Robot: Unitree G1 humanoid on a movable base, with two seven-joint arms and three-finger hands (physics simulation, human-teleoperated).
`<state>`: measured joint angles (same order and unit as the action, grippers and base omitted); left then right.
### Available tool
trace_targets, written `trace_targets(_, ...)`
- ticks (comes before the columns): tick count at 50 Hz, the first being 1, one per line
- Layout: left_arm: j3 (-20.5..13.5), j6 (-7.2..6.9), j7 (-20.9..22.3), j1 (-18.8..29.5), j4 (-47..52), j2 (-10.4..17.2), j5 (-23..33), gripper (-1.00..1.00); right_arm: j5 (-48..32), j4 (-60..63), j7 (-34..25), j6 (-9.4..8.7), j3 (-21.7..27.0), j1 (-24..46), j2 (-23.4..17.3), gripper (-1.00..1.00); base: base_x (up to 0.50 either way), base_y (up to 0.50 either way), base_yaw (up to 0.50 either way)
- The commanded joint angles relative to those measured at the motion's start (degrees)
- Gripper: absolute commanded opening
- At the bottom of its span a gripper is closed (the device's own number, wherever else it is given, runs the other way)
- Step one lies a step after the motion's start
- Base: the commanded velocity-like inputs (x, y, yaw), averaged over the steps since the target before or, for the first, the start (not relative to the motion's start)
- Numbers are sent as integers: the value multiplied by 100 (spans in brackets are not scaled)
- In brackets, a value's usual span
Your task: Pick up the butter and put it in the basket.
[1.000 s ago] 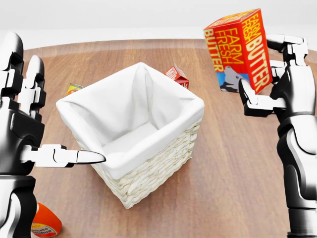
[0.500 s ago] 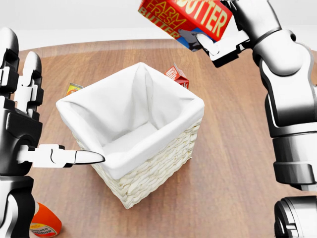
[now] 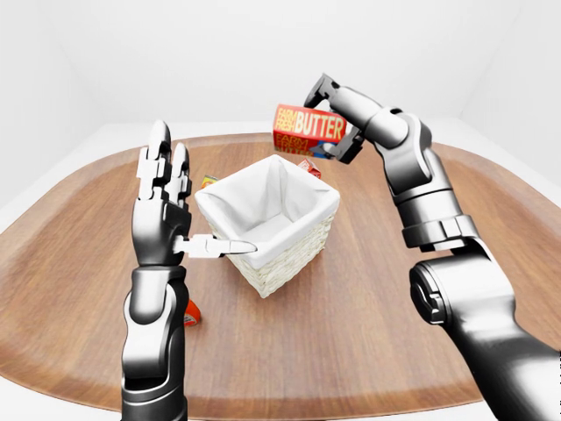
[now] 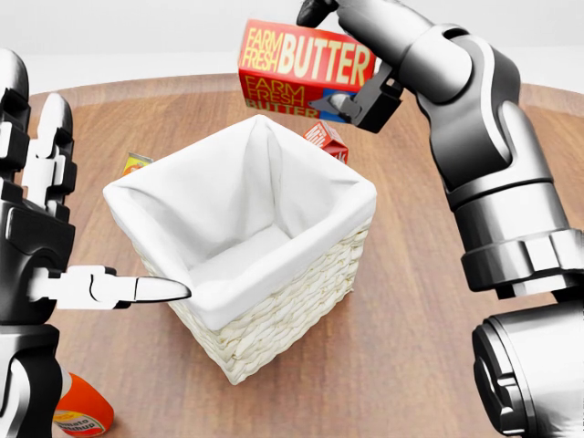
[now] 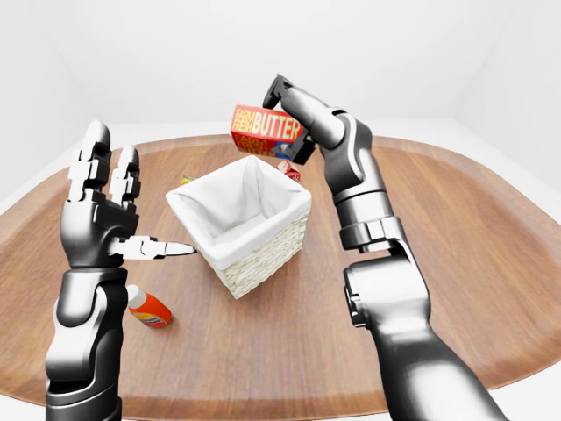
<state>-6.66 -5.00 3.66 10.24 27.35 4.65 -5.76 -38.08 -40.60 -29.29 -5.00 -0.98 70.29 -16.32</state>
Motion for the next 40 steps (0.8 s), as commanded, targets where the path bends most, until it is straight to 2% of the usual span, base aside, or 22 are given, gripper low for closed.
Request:
trace_targets(1, -3, 0, -6, -26, -20, -8, -18, 100, -522, -313, -33, 0, -4, 247, 288, -100, 0, 0, 0)
trace_targets(7, 20, 0, -9, -51, -21, -21, -13, 100, -860, -584, 61, 30, -74, 321, 416, -100, 0, 0, 0)
trace_targets(9, 14, 0, -12, -51, -23, -22, -18, 100, -1085, -770, 161, 380, -175, 392, 415, -100, 0, 0, 0)
trace_targets(10, 13, 0, -11, -54, -26, -23, -21, 100, -1163, -854, 194, 484, -175, 433, 432, -100, 0, 0, 0)
trace_targets(14, 7, 0, -11, -66, -38, -23, -28, 100, -1371, -1082, 293, 724, -169, 573, 550, -100, 0, 0, 0)
trace_targets(16, 9, 0, -13, -74, -32, -26, -32, 100, -1523, -1209, 355, 954, -226, 648, 551, -100, 0, 0, 0)
trace_targets(17, 10, 0, -13, -77, -29, -28, -36, 100, -1587, -1299, 395, 1000, -241, 702, 562, -100, 0, 0, 0)
trace_targets(29, 2, 0, -26, -108, 7, -27, -71, 100, -2335, -2062, 551, 1000, -409, 1272, 591, -100, 0, 0, 0)
trace_targets(40, 1, 0, -23, -154, 5, -38, -75, 100, -3059, -2045, 582, 1000, -500, 1200, 731, -100, 0, 0, 0)
